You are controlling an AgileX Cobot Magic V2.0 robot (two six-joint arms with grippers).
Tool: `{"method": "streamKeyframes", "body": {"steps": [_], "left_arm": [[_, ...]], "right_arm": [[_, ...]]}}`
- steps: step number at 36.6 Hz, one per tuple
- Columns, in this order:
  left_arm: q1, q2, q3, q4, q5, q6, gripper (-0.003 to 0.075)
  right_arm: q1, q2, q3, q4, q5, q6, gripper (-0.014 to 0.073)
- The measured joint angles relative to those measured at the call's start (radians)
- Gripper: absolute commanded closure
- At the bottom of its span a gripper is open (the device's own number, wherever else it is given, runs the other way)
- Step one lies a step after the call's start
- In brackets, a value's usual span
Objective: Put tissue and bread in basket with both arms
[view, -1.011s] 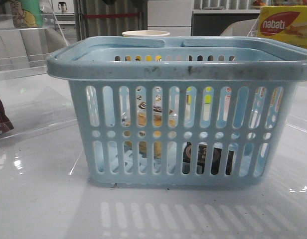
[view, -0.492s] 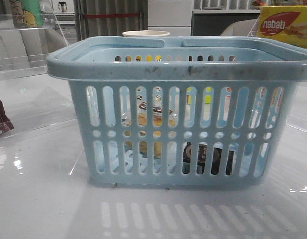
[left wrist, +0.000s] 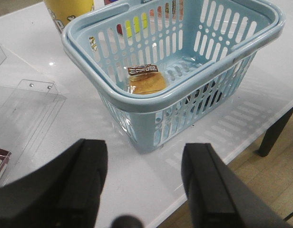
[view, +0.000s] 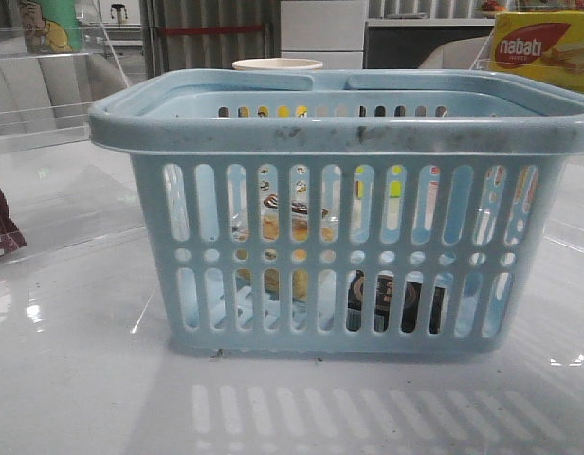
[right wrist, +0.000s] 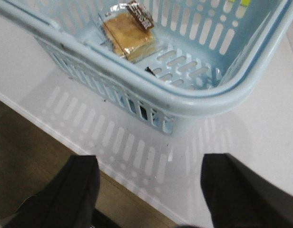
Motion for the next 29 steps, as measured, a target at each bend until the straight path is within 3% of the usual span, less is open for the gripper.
{"method": "streamKeyframes", "body": {"steps": [10,13,20,25,29], "left_arm": [[0.000,0.000,0.000,0.000,0.000,0.000,0.0298],[0.000,0.000,0.000,0.000,0.000,0.000,0.0335],[0.000,0.000,0.000,0.002,0.000,0.000,0.0523],[0.000,0.000,0.000,0.006,0.002,0.000,0.0632],[0.000,0.000,0.000,0.008,0.002,0.000,0.0628]], "right_arm": [[0.000,-0.147,0.069,0.000,0.010,0.000,0.0055],[0.000,-0.161,0.069,0.000,0.010,0.000,0.0147],[0.000,-0.160,0.069,0.000,0.010,0.000,0.0398],[0.000,-0.160,0.069,0.000,0.010,0.000,0.0496],[0.000,-0.160,0.069,0.000,0.010,0.000,0.0542]]}}
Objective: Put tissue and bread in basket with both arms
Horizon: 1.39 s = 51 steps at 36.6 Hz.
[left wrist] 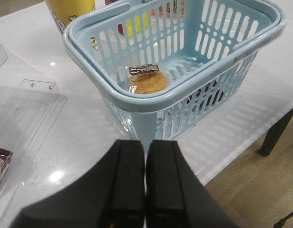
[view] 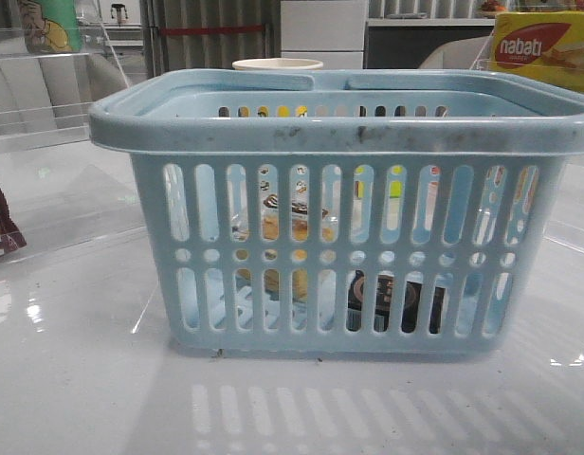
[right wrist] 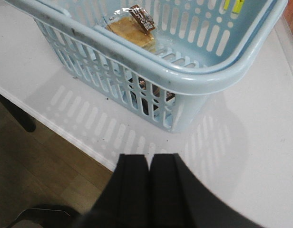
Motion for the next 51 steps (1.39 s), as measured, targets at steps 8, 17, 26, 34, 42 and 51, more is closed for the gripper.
{"method": "streamKeyframes", "body": {"steps": [8,17,26,34,42,51], "left_arm": [[0.000,0.000,0.000,0.000,0.000,0.000,0.0628],[0.000,0.000,0.000,0.000,0.000,0.000,0.0628],[0.000,0.000,0.000,0.000,0.000,0.000,0.0628],[0.000,0.000,0.000,0.000,0.000,0.000,0.0628],[0.014,-0.029,0.000,0.000,0.000,0.000,0.0628],[0.161,-0.117,0.062,0.000,-0.073,0.000,0.0628]], "right_arm": [[0.000,0.000,0.000,0.000,0.000,0.000,0.0540],[0.000,0.000,0.000,0.000,0.000,0.000,0.0540],[0.000,0.000,0.000,0.000,0.000,0.000,0.0540],[0.000,0.000,0.000,0.000,0.000,0.000,0.0540],[0.000,0.000,0.000,-0.001,0.000,0.000,0.0540],[0.000,0.000,0.000,-0.001,0.002,0.000,0.0540]]}}
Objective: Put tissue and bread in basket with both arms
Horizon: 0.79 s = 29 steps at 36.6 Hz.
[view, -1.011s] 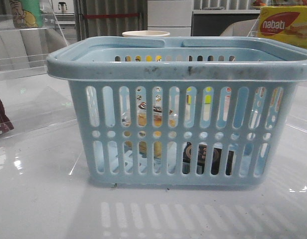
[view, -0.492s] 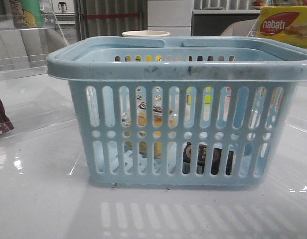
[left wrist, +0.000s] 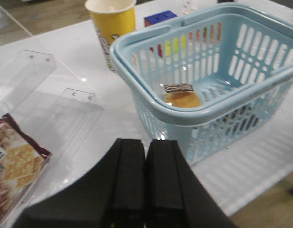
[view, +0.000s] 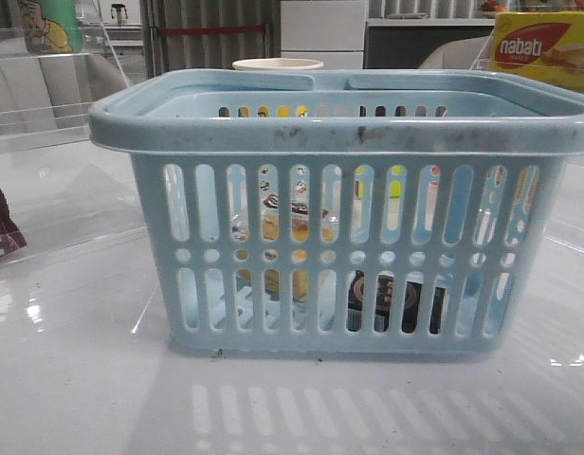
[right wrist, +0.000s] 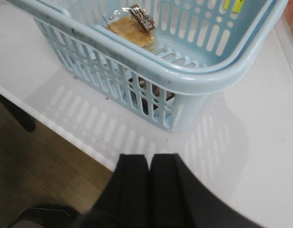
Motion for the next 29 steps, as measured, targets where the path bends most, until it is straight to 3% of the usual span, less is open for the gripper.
{"method": "streamKeyframes", "body": {"steps": [15,29], "left_arm": [[0.298,-0.281,0.431,-0.004,-0.428,0.000,0.0628],[0.475,-0.467,0.685,-0.023,-0.614,0.000,0.0628]], "right_arm": [[0.000,0.000,0.000,0.000,0.000,0.000,0.0540],[0.000,0.000,0.000,0.000,0.000,0.000,0.0540]]}}
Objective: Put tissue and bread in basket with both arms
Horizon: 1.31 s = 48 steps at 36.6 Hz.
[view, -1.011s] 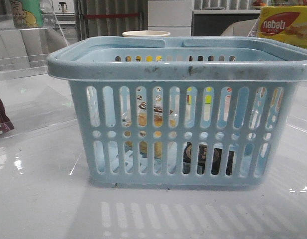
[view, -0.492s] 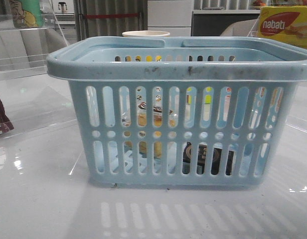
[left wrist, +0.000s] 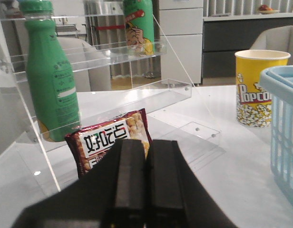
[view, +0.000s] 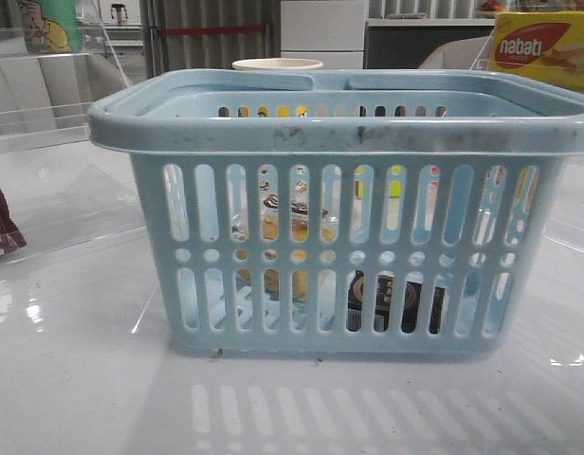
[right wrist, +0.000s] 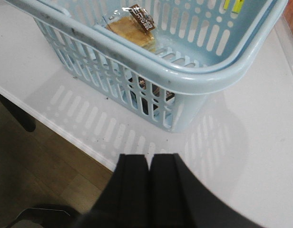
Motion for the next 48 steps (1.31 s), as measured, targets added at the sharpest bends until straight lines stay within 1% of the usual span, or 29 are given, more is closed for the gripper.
{"method": "streamKeyframes", "body": {"steps": [5,19,29,48], "left_arm": [[0.028,-0.003,0.030,0.000,-0.041,0.000,0.0628],[0.041,-0.003,0.038,0.000,-0.060,0.000,0.0628],[0.074,-0.003,0.038,-0.019,-0.076,0.000,0.0628],[0.073,-0.003,0.038,-0.021,-0.082,0.000,0.0628]], "right_arm": [[0.000,0.000,0.000,0.000,0.000,0.000,0.0540],[0.000,0.000,0.000,0.000,0.000,0.000,0.0540],[0.000,0.000,0.000,0.000,0.002,0.000,0.0540],[0.000,0.000,0.000,0.000,0.002,0.000,0.0540]]}}
